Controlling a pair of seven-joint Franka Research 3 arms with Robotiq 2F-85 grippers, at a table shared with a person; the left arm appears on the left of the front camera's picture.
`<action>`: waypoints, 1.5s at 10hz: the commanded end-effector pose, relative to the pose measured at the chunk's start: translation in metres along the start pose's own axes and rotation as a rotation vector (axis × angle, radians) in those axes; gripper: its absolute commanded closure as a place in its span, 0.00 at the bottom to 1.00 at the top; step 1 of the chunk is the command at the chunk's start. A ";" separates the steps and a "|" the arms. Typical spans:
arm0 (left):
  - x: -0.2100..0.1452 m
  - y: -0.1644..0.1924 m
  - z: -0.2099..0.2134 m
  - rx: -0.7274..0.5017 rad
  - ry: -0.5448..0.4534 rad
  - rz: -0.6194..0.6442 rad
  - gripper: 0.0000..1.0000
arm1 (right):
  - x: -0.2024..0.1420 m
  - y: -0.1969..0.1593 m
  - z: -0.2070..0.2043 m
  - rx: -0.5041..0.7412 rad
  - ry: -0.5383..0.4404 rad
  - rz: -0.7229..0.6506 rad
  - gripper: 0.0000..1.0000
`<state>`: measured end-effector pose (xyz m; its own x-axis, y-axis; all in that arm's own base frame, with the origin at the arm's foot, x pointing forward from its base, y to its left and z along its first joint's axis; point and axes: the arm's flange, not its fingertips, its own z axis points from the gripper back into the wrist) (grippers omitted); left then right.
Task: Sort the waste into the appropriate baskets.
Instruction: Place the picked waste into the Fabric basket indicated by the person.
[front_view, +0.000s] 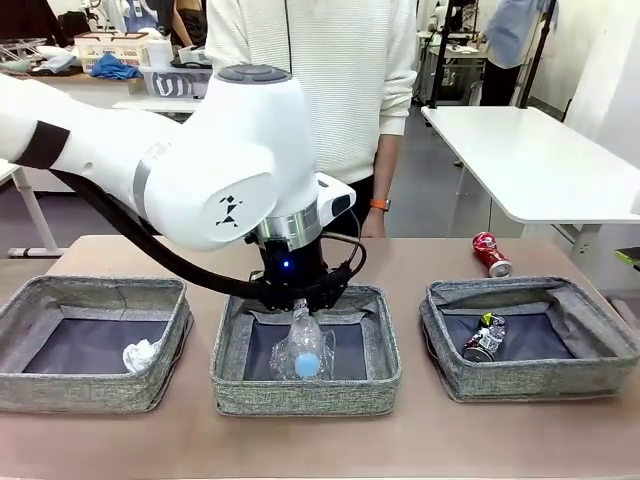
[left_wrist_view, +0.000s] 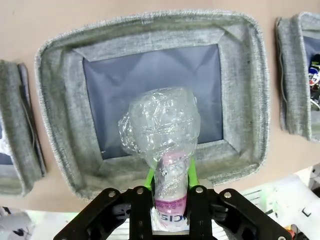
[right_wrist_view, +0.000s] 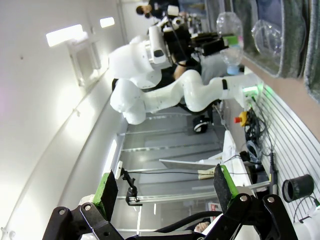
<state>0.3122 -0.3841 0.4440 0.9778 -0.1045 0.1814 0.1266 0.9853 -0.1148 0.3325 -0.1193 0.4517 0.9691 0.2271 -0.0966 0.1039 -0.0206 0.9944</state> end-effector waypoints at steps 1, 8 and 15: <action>0.004 0.003 0.006 -0.014 -0.005 0.001 0.76 | -0.001 0.007 0.000 0.004 0.001 -0.019 0.00; 0.007 0.005 0.013 -0.026 -0.036 0.005 0.00 | -0.001 0.007 0.000 0.004 0.001 -0.019 0.00; 0.007 0.045 0.067 -0.416 0.191 -0.110 0.00 | -0.001 0.007 0.000 0.004 0.001 -0.019 0.00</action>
<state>0.3195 -0.3761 0.4809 0.9749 -0.1611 0.1538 0.2027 0.9279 -0.3130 0.3325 -0.1193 0.4517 0.9691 0.2270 -0.0965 0.1039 -0.0207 0.9944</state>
